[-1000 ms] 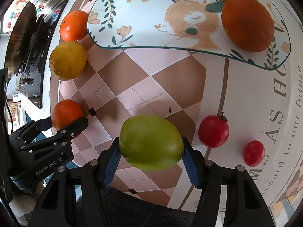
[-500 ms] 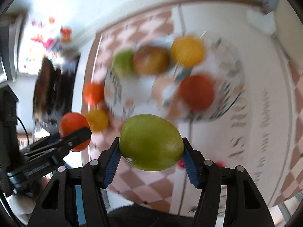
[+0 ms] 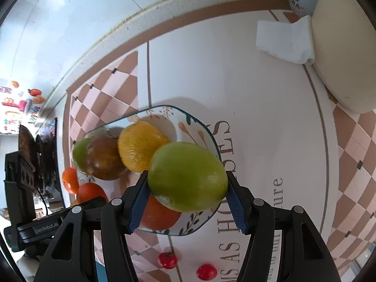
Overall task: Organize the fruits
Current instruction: 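Carry the tangerine with the left tool while the right tool places the green apple on the plate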
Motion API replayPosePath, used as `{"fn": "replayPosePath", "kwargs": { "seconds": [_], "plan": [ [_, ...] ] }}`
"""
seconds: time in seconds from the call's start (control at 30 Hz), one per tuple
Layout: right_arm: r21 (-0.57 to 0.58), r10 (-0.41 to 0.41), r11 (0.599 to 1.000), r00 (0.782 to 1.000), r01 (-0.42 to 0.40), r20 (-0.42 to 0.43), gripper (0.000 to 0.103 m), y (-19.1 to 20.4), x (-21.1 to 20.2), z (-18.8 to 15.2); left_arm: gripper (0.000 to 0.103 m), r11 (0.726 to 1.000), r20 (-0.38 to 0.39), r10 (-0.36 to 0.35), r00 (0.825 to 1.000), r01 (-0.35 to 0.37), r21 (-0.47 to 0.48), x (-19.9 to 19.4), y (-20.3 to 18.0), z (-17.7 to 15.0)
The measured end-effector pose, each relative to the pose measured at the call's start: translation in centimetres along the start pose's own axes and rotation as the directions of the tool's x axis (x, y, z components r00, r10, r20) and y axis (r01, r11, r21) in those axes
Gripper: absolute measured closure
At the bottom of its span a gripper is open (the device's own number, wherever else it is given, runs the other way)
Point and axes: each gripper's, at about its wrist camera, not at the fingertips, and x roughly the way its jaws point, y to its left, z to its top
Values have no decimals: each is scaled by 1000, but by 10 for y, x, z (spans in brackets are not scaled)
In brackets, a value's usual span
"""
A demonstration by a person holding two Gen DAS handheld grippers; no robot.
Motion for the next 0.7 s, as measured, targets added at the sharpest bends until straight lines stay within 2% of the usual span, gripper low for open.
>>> {"fn": "replayPosePath", "kwargs": {
  "seconds": [0.17,0.4,0.43,0.47,0.5,0.6,0.7],
  "plan": [
    [-6,0,1000,1000,0,2,39,0,1,1,40,999,-30,-27,999,27,-20,10,-10,2],
    [13,18,1000,1000,-18,-19,35,-3,-2,2,39,1000,-64,-13,998,11,-29,17,-10,3],
    [16,18,1000,1000,-18,-17,31,-3,-4,2,37,1000,-64,-12,998,10,-26,17,-11,3],
    [19,16,1000,1000,-16,-15,25,-3,-6,2,22,1000,-63,-4,998,3,-18,17,-13,3],
    [19,16,1000,1000,-16,-14,23,-4,-8,2,10,1000,-57,5,998,-6,-5,18,-20,5],
    [11,5,1000,1000,-4,-13,22,-2,-13,-1,10,1000,-36,3,999,-3,18,10,-25,2],
    [-5,-24,1000,1000,24,-2,15,1,-21,-6,10,1000,-21,3,1000,-3,30,1,-27,-1]
  ]
}}
